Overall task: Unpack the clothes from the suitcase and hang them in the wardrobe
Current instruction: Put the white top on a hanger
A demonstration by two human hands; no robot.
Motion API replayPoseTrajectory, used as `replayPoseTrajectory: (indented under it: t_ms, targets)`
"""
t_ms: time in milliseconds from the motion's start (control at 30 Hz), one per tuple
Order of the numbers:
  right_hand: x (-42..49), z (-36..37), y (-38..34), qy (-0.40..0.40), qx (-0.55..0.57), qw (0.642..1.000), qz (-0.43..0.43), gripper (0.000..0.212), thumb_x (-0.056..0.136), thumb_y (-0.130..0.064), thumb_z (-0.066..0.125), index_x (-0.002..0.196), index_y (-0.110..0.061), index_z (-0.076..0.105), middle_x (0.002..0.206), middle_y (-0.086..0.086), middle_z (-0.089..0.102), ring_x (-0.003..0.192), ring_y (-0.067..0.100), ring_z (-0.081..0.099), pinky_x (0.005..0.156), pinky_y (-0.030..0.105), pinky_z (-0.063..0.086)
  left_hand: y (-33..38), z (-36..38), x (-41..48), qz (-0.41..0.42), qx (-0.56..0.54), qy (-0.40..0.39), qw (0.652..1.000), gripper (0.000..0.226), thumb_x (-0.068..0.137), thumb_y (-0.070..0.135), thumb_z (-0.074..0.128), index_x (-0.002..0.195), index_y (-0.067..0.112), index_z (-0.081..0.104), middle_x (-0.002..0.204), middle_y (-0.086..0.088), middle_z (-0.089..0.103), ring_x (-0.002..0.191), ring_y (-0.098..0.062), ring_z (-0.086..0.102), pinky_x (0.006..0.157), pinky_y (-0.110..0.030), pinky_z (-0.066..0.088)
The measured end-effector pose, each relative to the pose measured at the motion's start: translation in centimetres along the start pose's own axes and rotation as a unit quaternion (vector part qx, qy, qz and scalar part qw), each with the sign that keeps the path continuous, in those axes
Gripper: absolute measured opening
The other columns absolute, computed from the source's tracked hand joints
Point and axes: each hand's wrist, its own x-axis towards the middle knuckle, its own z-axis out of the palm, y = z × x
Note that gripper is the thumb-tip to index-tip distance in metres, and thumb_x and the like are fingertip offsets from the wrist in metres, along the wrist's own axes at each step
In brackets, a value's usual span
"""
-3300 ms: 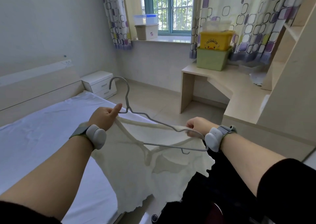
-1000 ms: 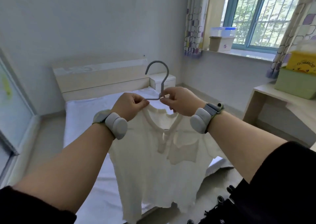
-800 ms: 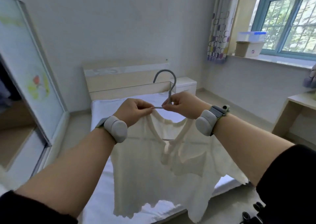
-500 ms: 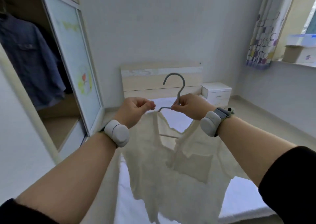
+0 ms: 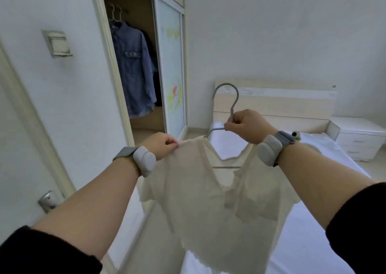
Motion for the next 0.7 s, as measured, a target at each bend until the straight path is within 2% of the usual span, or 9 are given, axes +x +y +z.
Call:
replayPoseTrajectory:
  t_ms: [67, 267, 300, 367, 433, 500, 600, 700]
  targets:
    - [1.6, 1.0, 0.1, -0.010, -0.008, 1.000, -0.010, 0.037, 0.089, -0.030, 0.055, 0.088, 0.005, 0.064, 0.068, 0.011, 0.053, 0.060, 0.019, 0.043, 0.059, 0.029, 0.035, -1.5, -0.5, 0.6, -0.019, -0.032, 0.031, 0.999, 0.021, 0.094, 0.023, 0.053, 0.102, 0.014, 0.071, 0.096, 0.004, 0.064, 0.091, -0.012, 0.056, 0.077, -0.022, 0.041]
    - [8.7, 3.2, 2.4, -0.085, 0.004, 0.996, -0.031, 0.028, 0.091, -0.030, 0.056, 0.085, -0.008, 0.071, 0.059, -0.001, 0.048, 0.054, 0.012, 0.041, 0.054, 0.026, 0.034, -5.1, -1.4, 5.5, -0.104, -0.109, 0.228, 0.962, 0.017, 0.093, 0.015, 0.053, 0.093, 0.011, 0.069, 0.082, 0.000, 0.061, 0.081, -0.019, 0.054, 0.074, -0.024, 0.038]
    - [10.0, 3.6, 2.7, -0.090, 0.012, 0.995, -0.033, 0.028, 0.090, -0.029, 0.056, 0.083, -0.007, 0.071, 0.058, 0.000, 0.046, 0.054, 0.013, 0.041, 0.054, 0.026, 0.034, -5.7, -1.6, 6.5, -0.115, -0.106, 0.226, 0.962, 0.015, 0.093, 0.015, 0.052, 0.093, 0.012, 0.068, 0.083, 0.000, 0.060, 0.081, -0.019, 0.053, 0.074, -0.023, 0.037]
    - [11.5, 4.1, 2.8, -0.089, 0.046, 0.994, -0.039, 0.027, 0.090, -0.029, 0.058, 0.075, -0.009, 0.069, 0.057, 0.004, 0.047, 0.055, 0.015, 0.043, 0.056, 0.027, 0.035, -6.7, -1.6, 7.2, -0.131, -0.087, 0.172, 0.972, 0.010, 0.093, 0.018, 0.052, 0.096, 0.018, 0.062, 0.092, 0.000, 0.060, 0.086, -0.019, 0.054, 0.077, -0.025, 0.039]
    - [13.9, 4.6, 3.1, -0.084, 0.081, 0.992, -0.050, 0.025, 0.090, -0.031, 0.058, 0.071, -0.017, 0.068, 0.064, 0.014, 0.055, 0.063, 0.021, 0.050, 0.062, 0.031, 0.041, -8.3, -1.3, 8.2, -0.163, -0.100, 0.120, 0.974, 0.008, 0.095, 0.029, 0.049, 0.097, 0.024, 0.055, 0.096, 0.002, 0.056, 0.089, -0.018, 0.052, 0.080, -0.028, 0.040]
    - [15.9, 5.1, 3.0, -0.090, 0.095, 0.990, -0.057, 0.024, 0.090, -0.031, 0.057, 0.071, -0.022, 0.067, 0.061, 0.010, 0.053, 0.062, 0.023, 0.048, 0.061, 0.031, 0.039, -9.6, -1.1, 8.5, -0.186, -0.106, 0.090, 0.973, 0.023, 0.096, 0.039, 0.045, 0.094, 0.019, 0.057, 0.091, 0.001, 0.054, 0.083, -0.019, 0.048, 0.079, -0.034, 0.043]
    - [18.4, 5.9, 3.0, -0.096, 0.111, 0.987, -0.067, 0.024, 0.091, -0.030, 0.057, 0.070, -0.023, 0.066, 0.057, 0.000, 0.046, 0.056, 0.017, 0.041, 0.053, 0.027, 0.033, -11.2, -1.5, 9.4, -0.182, -0.056, 0.103, 0.976, 0.042, 0.095, 0.041, 0.047, 0.085, 0.002, 0.061, 0.077, -0.004, 0.053, 0.069, -0.020, 0.045, 0.067, -0.034, 0.041]
    - [20.5, 6.8, 2.4, -0.101, 0.110, 0.986, -0.075, 0.023, 0.092, -0.029, 0.056, 0.074, -0.020, 0.067, 0.057, -0.002, 0.046, 0.054, 0.014, 0.040, 0.051, 0.024, 0.032, -11.5, -2.6, 10.8, -0.166, -0.027, 0.132, 0.977, 0.038, 0.091, 0.035, 0.052, 0.064, 0.009, 0.048, 0.061, -0.001, 0.041, 0.058, -0.018, 0.035, 0.055, -0.028, 0.028]
